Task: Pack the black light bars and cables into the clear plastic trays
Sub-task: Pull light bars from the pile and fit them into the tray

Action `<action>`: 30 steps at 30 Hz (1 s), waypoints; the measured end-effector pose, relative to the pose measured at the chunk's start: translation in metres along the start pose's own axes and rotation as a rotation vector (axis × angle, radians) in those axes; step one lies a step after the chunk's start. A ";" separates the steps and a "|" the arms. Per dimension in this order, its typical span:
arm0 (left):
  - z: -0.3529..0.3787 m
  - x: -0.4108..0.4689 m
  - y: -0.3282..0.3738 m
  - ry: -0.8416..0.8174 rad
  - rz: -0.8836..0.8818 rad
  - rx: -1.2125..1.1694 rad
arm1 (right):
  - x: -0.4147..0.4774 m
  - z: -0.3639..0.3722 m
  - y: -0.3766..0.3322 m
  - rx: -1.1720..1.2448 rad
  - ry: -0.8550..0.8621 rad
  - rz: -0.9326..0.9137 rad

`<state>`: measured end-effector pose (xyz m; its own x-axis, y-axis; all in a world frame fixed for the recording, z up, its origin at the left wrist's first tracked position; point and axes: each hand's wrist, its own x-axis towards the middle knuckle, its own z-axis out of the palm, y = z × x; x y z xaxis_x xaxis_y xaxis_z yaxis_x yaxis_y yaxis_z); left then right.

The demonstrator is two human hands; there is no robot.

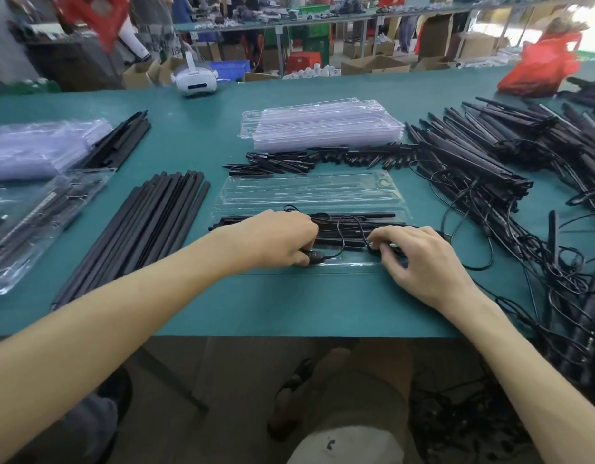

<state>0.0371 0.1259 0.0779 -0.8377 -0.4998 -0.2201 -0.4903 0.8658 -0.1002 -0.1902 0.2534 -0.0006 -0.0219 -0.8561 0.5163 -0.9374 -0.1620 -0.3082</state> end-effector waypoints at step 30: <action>-0.005 0.022 -0.007 -0.105 -0.043 -0.188 | 0.000 0.004 0.006 -0.005 0.004 0.011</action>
<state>0.0207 0.1089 0.0786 -0.7904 -0.5221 -0.3205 -0.5693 0.8192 0.0694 -0.1944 0.2507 -0.0058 -0.0333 -0.8556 0.5165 -0.9388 -0.1506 -0.3099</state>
